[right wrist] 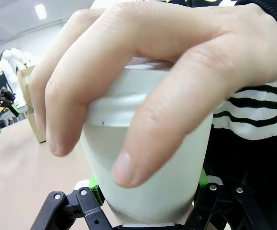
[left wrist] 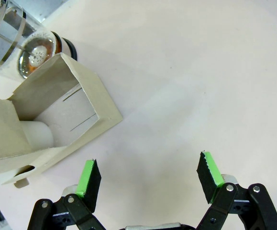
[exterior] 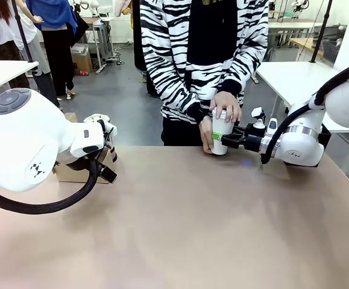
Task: Pour a drink into a cup and package it in a carrier.
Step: When a person places the Paper Cup Lid on the 600 ml Paper Cup , lift the 600 ml Paper Cup.
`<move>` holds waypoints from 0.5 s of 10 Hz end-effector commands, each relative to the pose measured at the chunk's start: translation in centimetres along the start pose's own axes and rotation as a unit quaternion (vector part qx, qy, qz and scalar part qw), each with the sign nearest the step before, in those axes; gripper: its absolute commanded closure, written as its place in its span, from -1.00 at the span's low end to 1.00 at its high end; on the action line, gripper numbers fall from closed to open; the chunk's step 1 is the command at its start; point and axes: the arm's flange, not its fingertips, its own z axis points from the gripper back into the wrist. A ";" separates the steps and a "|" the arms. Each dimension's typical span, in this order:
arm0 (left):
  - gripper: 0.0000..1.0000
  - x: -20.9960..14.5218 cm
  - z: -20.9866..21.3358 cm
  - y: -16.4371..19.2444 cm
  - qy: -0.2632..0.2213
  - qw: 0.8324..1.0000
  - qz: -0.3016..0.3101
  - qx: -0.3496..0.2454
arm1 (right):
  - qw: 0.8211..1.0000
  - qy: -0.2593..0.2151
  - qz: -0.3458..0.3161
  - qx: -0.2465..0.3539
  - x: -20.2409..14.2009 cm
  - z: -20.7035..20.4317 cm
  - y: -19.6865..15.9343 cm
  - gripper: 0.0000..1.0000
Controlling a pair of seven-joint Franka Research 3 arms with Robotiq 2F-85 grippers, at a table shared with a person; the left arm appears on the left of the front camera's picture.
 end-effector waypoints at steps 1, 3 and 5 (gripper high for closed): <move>-1.00 0.0 0.1 0.0 -0.001 1.000 0.001 -0.001 | 1.000 -0.007 -0.001 0.001 0.6 -0.3 0.0 -0.60; -1.00 0.0 0.1 0.0 -0.001 1.000 0.001 -0.001 | 1.000 -0.007 -0.001 0.001 0.6 -0.3 0.0 -0.60; -1.00 0.0 0.1 0.0 -0.001 1.000 0.001 -0.001 | 1.000 -0.007 -0.001 0.001 0.6 -0.3 0.0 -0.60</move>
